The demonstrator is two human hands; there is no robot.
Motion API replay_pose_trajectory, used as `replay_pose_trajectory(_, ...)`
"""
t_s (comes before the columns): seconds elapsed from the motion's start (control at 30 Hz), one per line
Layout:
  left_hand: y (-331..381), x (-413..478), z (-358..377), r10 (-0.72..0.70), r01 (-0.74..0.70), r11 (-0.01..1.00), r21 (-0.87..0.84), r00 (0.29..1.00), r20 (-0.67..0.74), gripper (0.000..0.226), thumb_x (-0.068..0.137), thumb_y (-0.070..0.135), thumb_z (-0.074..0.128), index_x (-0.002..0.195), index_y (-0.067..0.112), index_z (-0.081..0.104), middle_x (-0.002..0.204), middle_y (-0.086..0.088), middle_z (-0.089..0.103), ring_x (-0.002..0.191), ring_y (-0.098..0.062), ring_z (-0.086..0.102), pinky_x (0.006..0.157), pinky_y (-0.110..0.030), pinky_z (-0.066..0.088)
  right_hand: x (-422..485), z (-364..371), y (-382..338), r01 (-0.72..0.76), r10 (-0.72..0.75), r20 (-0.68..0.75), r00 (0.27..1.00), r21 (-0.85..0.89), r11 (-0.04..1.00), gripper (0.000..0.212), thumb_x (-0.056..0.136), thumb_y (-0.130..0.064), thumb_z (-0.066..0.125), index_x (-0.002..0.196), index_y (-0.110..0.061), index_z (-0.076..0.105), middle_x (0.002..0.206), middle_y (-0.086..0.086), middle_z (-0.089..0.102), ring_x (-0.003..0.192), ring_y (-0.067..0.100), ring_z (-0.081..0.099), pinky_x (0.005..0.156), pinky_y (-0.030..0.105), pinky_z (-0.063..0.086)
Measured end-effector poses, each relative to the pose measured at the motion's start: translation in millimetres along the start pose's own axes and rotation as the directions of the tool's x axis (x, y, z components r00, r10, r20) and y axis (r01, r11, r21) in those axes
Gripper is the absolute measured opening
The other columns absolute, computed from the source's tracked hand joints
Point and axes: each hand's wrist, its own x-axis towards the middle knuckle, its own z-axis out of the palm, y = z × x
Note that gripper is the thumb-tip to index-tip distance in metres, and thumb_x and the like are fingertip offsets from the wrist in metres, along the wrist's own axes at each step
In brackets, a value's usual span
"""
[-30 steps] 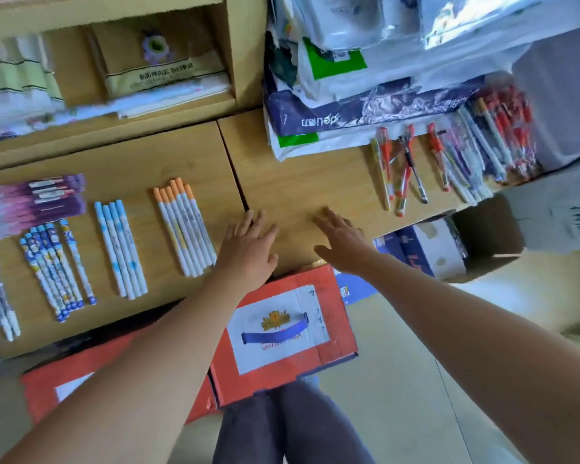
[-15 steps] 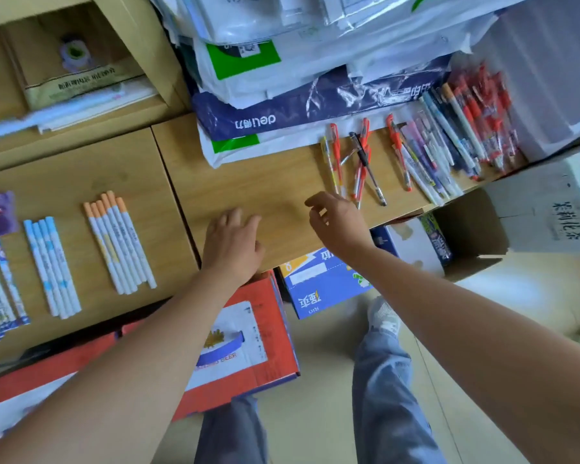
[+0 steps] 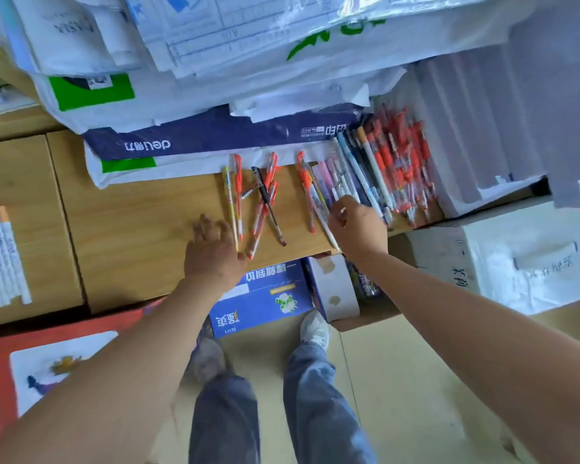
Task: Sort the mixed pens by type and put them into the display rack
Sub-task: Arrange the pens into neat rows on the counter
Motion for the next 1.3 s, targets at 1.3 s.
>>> replay_pose_trajectory(1.3,99,34,-43,0.06,-0.061,0.41,-0.91,0.997,-0.04,0.025,0.103,0.023,0.037,0.092,0.008,0.054,0.072,-0.002,0.055,0.064,-0.015,0.052,0.058,-0.02,0.045,29,-19,33,0.005,-0.003,0.073,0.997,-0.033,0.999,0.033,0.093,-0.024,0.057,0.122,-0.012,0.047,0.086,0.005,0.065,0.072,0.023,0.062,0.058,0.033,0.053)
